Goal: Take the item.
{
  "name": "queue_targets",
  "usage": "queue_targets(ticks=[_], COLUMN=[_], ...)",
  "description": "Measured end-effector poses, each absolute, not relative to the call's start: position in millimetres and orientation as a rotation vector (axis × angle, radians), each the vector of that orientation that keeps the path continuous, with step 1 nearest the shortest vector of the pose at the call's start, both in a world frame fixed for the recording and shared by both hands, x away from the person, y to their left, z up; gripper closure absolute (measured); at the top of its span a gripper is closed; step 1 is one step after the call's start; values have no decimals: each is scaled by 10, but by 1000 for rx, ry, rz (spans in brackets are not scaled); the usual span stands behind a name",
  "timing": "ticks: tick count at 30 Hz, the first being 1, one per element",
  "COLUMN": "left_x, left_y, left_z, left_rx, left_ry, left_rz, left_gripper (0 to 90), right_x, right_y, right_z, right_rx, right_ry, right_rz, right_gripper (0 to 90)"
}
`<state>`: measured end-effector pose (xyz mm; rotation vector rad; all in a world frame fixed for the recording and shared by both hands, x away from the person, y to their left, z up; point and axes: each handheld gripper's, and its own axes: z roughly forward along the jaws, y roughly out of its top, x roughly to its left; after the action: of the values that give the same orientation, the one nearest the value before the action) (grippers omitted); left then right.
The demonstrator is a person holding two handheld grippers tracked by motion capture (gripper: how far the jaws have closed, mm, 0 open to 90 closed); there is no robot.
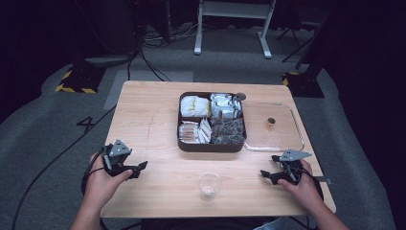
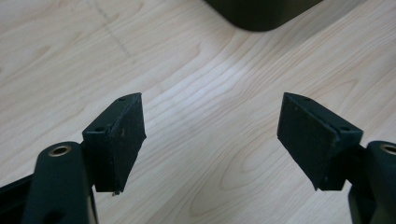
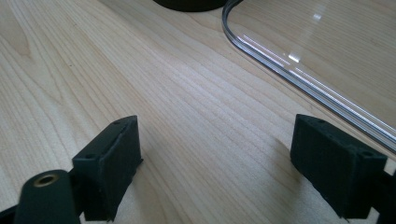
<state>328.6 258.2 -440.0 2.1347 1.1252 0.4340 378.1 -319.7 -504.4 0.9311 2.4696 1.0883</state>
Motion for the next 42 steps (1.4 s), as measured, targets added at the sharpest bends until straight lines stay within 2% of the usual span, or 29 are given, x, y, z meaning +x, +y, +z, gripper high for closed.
queue_targets(ticks=[11, 21, 29, 31, 36, 39, 42], left_x=[3266, 3183, 3162, 3161, 3168, 3187, 3187], left_y=[2874, 2958, 2942, 2916, 2909, 2892, 2891], left_z=[-4746, -4910, -4987, -5055, -5058, -5065, -5065], left_rx=[2171, 2227, 2145, 2077, 2088, 2113, 2113], left_ry=[1263, 1278, 1292, 1304, 1296, 1274, 1273], left_rz=[426, 433, 442, 485, 478, 463, 462], left_gripper=[217, 210, 146, 93, 60, 2, 1], right_x=[3781, 3781, 3780, 3780, 3781, 3781, 3780], right_y=[-3197, -3197, -3196, -3197, -3197, -3197, -3197], right_z=[-5044, -5044, -5044, -5044, -5044, -5044, -5044], right_rx=[931, 931, 931, 931, 930, 930, 930], right_ry=[2470, 2470, 2469, 2470, 2470, 2470, 2470], right_rz=[1088, 1088, 1089, 1088, 1088, 1089, 1088], right_gripper=[164, 164, 164, 164, 164, 164, 164])
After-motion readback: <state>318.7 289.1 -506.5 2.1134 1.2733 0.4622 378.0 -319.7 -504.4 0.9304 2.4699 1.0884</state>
